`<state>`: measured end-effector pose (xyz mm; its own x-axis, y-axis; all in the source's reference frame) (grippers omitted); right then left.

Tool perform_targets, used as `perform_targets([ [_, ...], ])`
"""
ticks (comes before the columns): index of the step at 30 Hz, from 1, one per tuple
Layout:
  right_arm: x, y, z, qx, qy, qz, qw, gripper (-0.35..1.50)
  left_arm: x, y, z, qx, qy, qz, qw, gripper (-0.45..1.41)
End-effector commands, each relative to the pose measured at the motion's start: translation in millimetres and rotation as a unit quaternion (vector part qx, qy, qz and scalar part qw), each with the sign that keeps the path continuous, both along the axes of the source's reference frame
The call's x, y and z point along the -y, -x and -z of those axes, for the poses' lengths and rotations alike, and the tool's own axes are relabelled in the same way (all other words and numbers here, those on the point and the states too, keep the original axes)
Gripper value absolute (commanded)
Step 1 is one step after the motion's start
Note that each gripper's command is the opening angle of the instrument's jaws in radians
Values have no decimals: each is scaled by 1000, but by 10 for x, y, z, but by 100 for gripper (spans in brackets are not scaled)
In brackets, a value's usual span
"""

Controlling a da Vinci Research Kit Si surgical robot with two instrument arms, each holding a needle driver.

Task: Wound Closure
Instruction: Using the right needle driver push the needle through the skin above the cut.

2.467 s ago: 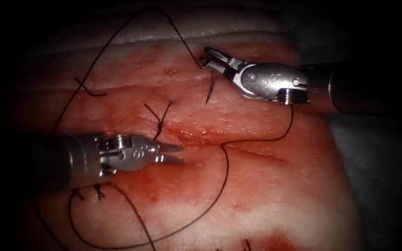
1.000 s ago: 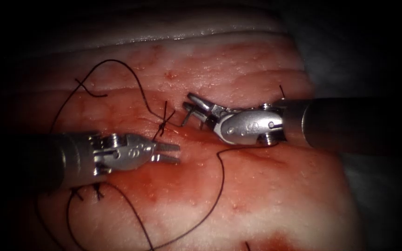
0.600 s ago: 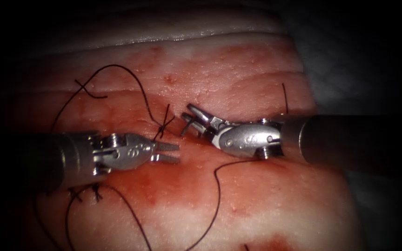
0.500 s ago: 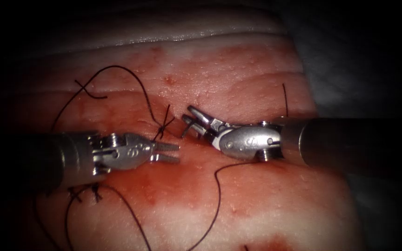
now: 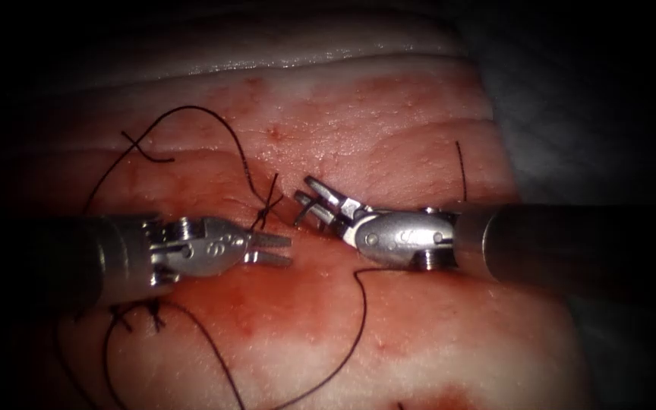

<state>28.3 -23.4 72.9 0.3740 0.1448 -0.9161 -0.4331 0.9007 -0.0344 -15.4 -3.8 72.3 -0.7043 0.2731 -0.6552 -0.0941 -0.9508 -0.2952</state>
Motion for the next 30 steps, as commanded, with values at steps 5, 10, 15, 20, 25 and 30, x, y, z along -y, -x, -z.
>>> perform_targets([
  [5, 8, -10, -14, 12, -28, 16, 999, -35, -2, 4, -5, 1, 1, 0, 1000, -13],
  [10, 11, -8, -14, 20, -53, 22, 998, -35, -1, 3, -4, 1, 1, -1, 1000, -13],
  [15, 5, -7, -7, -11, -38, -5, 999, -35, -1, 4, -4, 0, 1, 0, 1000, -13],
  [20, -28, -12, 18, -42, -43, -38, 997, -35, 0, 9, -5, -1, 2, 2, 1000, -15],
  [25, -68, -13, 41, -70, -57, -66, 994, -35, 4, 12, -9, 1, 1, 0, 1000, -15],
  [30, -96, -8, 53, -98, -95, -93, 986, -35, 6, 14, -9, 2, 2, 0, 1000, -13],
])
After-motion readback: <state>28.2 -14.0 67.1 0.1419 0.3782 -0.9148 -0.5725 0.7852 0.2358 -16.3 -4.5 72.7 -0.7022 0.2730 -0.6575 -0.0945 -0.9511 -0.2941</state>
